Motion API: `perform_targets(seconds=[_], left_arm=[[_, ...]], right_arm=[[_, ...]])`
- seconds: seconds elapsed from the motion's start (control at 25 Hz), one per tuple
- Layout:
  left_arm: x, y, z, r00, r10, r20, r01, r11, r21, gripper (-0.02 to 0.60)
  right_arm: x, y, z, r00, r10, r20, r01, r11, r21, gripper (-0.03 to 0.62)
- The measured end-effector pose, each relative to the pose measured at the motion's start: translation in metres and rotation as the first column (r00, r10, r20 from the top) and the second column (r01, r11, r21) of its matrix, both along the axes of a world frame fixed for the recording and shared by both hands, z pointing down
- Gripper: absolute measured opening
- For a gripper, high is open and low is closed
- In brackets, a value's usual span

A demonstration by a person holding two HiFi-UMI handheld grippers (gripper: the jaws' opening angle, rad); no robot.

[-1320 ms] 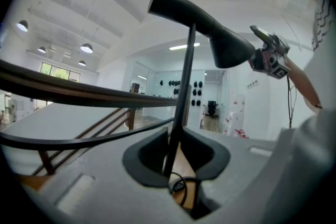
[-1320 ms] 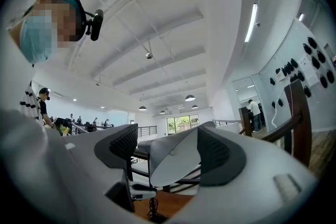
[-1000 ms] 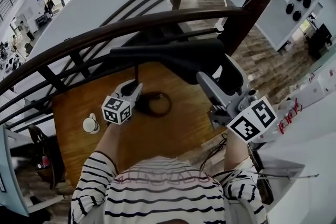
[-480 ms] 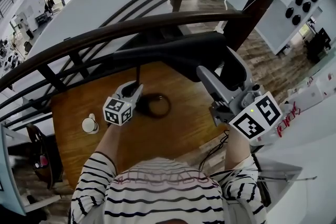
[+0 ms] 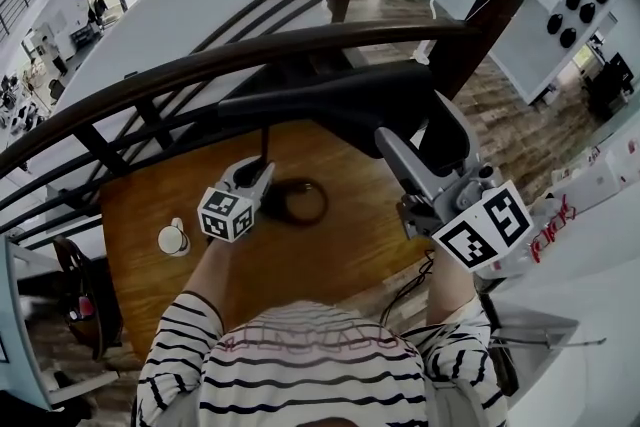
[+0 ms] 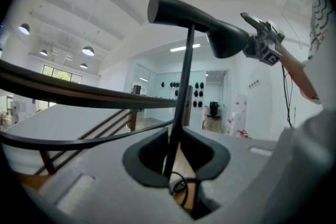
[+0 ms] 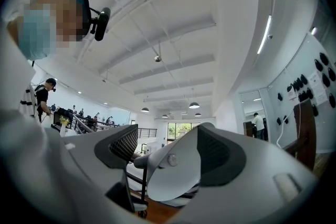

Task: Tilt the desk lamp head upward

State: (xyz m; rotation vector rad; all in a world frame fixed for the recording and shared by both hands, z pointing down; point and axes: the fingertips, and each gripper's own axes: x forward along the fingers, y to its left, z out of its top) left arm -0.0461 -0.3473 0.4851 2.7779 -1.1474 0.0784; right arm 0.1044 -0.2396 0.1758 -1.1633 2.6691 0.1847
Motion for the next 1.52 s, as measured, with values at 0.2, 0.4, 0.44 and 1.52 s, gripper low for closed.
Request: perform_targets(seconds=[0.2, 0.4, 0.44, 1.52], left_arm=[[0.001, 0.001, 0.001, 1.000, 0.006, 0.003, -0.006, 1.000, -0.007, 0.067], [0.001, 0.002, 0.001, 0.999, 0.039, 0.028, -0.038, 0.999, -0.019, 0.071], [0.001, 0.002, 0.001, 0.998, 0.044, 0.034, -0.043, 0.999, -0.019, 0.071], [-0.007, 0.116, -0.030, 0.991, 0.022, -0.130, -0.017, 0.999, 0.044, 0.081]], right_arm=[[0.002, 0.004, 0.004, 1.000, -0.010, 0.018, 0.010, 1.000, 0.025, 0.344], [-0.005, 0.012, 0.018, 0.999, -0.029, 0.025, 0.029, 1.000, 0.002, 0.344], [-0.005, 0.014, 0.022, 0.999, -0.029, 0.032, 0.030, 1.000, -0.007, 0.344], [0.009, 0.082, 0.169, 0.973, 0.092, 0.214, -0.023, 0.952, -0.305, 0.282]])
